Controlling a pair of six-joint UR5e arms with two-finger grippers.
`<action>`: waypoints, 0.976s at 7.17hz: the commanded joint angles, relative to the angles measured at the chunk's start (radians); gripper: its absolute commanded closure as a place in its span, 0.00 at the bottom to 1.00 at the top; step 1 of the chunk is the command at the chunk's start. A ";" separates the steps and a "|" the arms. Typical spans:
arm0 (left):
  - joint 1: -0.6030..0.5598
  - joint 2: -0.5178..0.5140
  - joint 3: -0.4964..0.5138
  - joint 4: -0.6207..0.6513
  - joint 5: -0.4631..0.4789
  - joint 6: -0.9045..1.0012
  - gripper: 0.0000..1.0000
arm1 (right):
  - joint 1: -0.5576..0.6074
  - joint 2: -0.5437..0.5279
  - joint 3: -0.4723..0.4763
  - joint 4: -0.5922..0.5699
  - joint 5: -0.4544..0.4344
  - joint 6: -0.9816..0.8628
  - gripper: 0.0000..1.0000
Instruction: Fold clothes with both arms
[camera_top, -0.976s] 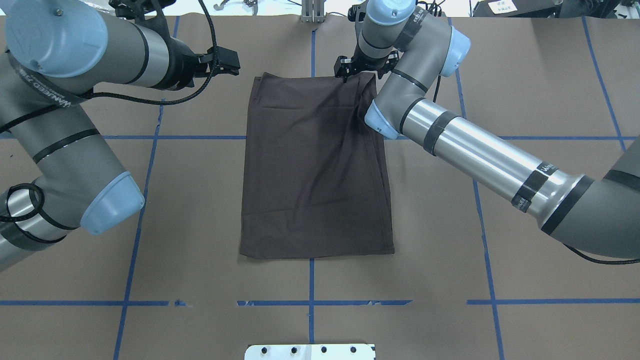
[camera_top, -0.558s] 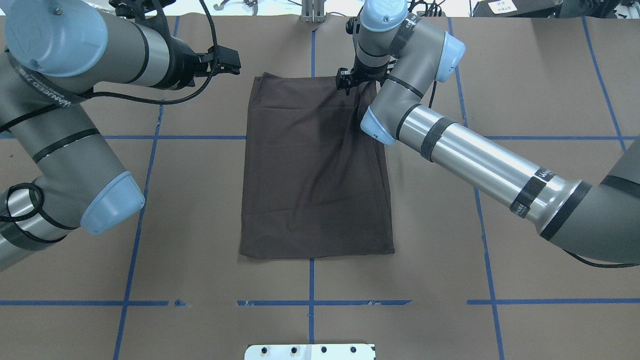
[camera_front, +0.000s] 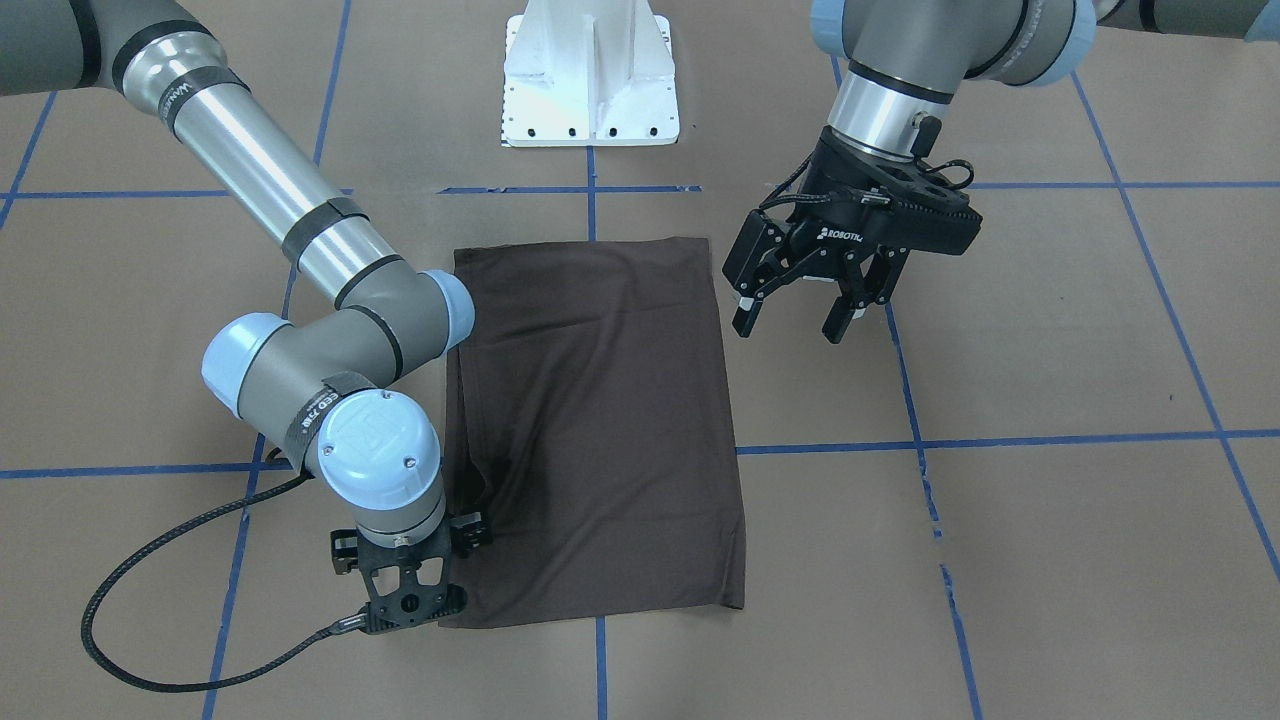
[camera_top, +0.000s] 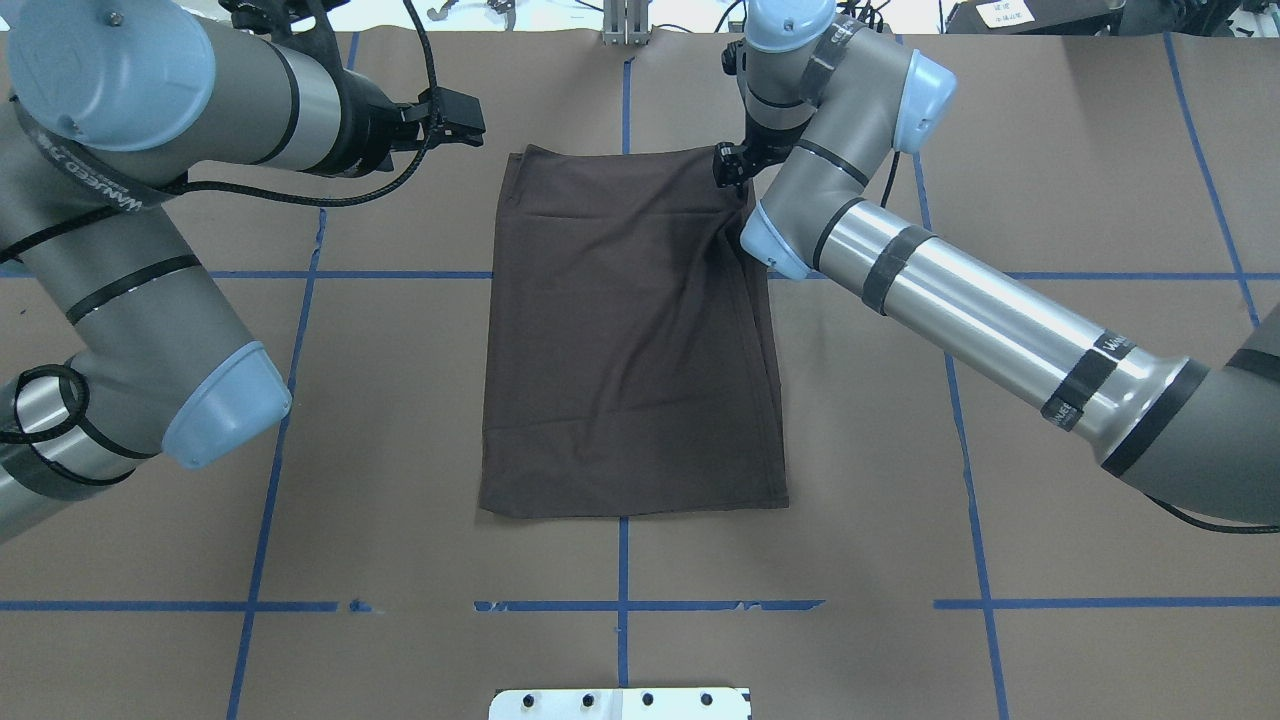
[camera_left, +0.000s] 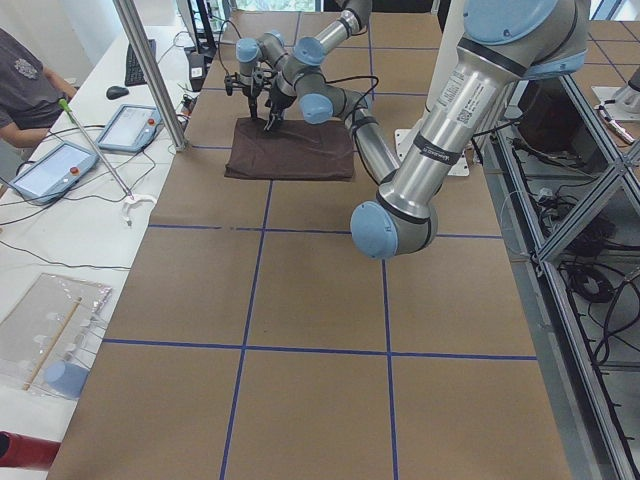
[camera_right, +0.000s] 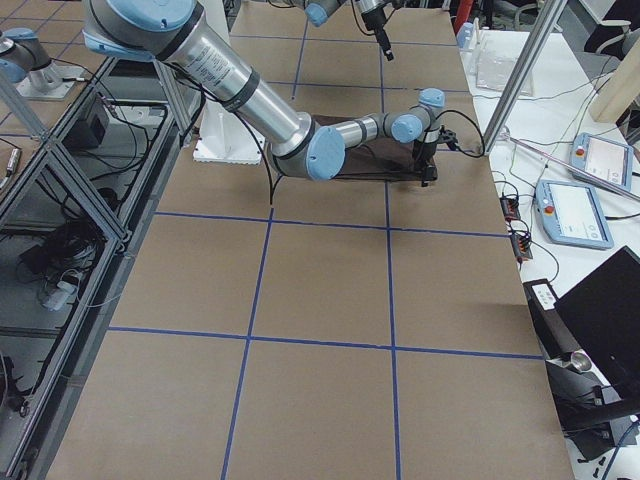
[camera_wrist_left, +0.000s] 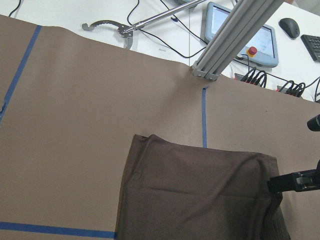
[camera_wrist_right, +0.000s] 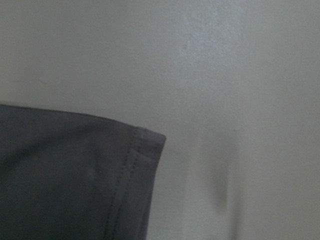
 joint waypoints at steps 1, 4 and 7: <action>0.000 -0.003 0.000 -0.001 0.000 0.000 0.00 | 0.021 -0.017 0.003 -0.005 -0.017 -0.030 0.00; 0.002 -0.006 -0.003 0.009 -0.021 0.000 0.00 | 0.041 -0.020 0.142 -0.086 0.056 -0.021 0.00; 0.137 0.086 -0.086 0.002 -0.117 -0.246 0.00 | -0.001 -0.340 0.658 -0.124 0.167 0.170 0.00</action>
